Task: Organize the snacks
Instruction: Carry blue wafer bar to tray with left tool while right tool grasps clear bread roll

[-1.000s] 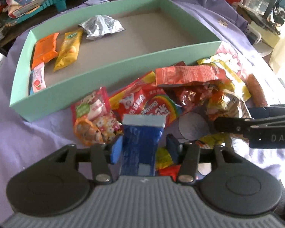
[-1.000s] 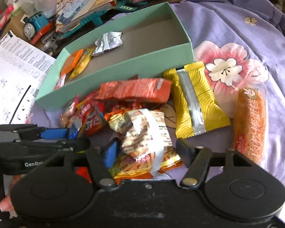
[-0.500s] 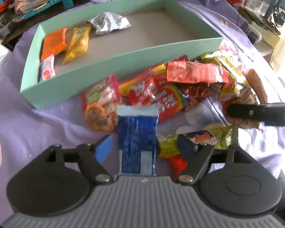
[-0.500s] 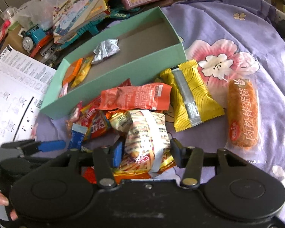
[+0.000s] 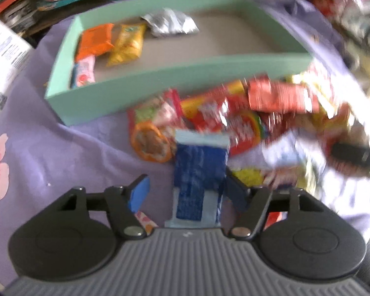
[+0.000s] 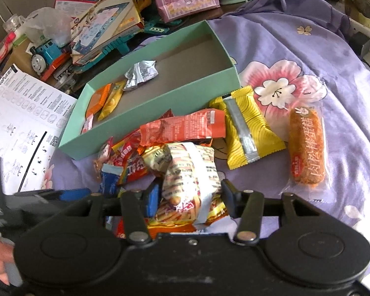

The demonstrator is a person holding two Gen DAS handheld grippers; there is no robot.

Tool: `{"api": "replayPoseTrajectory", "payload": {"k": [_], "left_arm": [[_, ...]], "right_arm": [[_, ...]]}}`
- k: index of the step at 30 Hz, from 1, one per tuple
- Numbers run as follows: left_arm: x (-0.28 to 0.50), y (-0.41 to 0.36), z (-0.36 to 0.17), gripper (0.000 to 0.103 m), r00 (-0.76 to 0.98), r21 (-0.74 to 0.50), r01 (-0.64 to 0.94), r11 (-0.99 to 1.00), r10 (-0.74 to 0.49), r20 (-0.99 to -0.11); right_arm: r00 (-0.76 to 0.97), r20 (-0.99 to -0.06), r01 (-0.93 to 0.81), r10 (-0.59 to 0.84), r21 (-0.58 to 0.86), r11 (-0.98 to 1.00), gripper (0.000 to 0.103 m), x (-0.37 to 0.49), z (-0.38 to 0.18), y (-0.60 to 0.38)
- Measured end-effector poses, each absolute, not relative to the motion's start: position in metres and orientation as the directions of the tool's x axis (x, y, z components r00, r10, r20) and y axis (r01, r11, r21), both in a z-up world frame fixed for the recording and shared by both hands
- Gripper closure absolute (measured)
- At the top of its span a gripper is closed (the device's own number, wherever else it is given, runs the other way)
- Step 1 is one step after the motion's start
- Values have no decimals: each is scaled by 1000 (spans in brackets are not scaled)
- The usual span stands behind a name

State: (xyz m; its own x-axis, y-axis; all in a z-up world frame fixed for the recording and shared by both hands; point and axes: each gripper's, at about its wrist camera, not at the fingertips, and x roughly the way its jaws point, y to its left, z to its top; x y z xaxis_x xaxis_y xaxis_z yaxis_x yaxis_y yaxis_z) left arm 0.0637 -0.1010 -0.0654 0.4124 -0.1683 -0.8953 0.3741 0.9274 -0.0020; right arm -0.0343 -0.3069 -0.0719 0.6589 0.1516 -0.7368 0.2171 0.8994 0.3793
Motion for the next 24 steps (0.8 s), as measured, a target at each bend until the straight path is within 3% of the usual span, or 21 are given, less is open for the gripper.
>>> {"api": "replayPoseTrajectory", "payload": {"k": [1,3,13,24], "left_arm": [[59,-105,-70,54,402,8,400,917,-168,-900],[48,-109,-69,65,432,29,426,904,-176,-885],[44,-91,-34,66,471,-39,392,919,-237,-850],[99,-98,17,66,545,-64,381,922,-280,-790]], "right_arm": [[660,-736,215,149,376,901,53,-36,-71,-306],[661,-736,218,143,371,903,53,-38,-70,-305],[682,-718,197,139,364,910,53,-33,-54,-305],[742,-661,163,111,339,926,53,14,-10,-315]]}}
